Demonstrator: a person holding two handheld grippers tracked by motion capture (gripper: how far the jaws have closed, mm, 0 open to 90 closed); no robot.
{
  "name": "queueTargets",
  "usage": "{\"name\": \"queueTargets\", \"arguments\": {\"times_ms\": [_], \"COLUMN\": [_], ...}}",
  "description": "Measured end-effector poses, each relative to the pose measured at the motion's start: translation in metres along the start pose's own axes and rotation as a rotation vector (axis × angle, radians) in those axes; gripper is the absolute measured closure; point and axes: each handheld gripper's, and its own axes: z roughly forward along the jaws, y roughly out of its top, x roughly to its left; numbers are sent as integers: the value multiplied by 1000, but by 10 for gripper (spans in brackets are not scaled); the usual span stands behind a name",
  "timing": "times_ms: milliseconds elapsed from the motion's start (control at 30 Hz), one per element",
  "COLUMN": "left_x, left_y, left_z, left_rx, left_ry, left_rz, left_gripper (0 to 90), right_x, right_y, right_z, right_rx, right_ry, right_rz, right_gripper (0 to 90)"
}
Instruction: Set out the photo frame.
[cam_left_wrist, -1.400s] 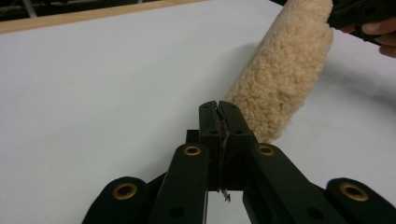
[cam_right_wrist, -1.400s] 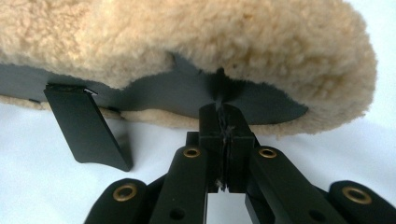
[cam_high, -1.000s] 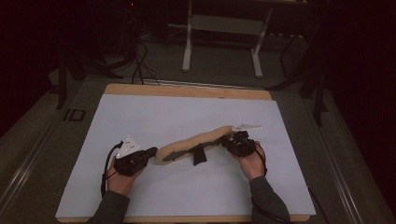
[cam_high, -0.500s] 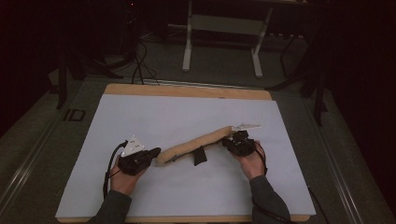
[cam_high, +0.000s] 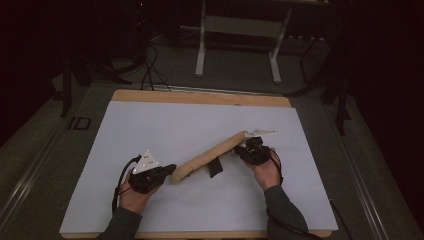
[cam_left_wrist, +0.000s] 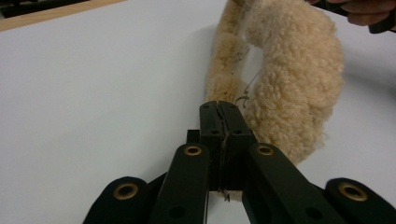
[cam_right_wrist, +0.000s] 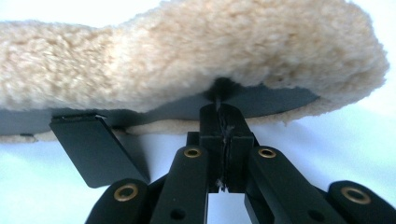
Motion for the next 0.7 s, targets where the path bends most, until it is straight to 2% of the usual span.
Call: {"name": "queueTargets", "arguments": {"times_ms": [300, 700], "left_x": [-10, -23], "left_y": [0, 1], "left_z": [3, 6], "left_rx": [-2, 11], "left_ry": [-32, -59], "left_rz": [10, 54], "left_gripper": [900, 900], "right_x": [8, 17], "right_y": [4, 7], "right_z": [1, 8], "right_rx": [-8, 4], "right_ry": [11, 27], "right_rz": [-13, -32], "right_gripper": [888, 888]}}
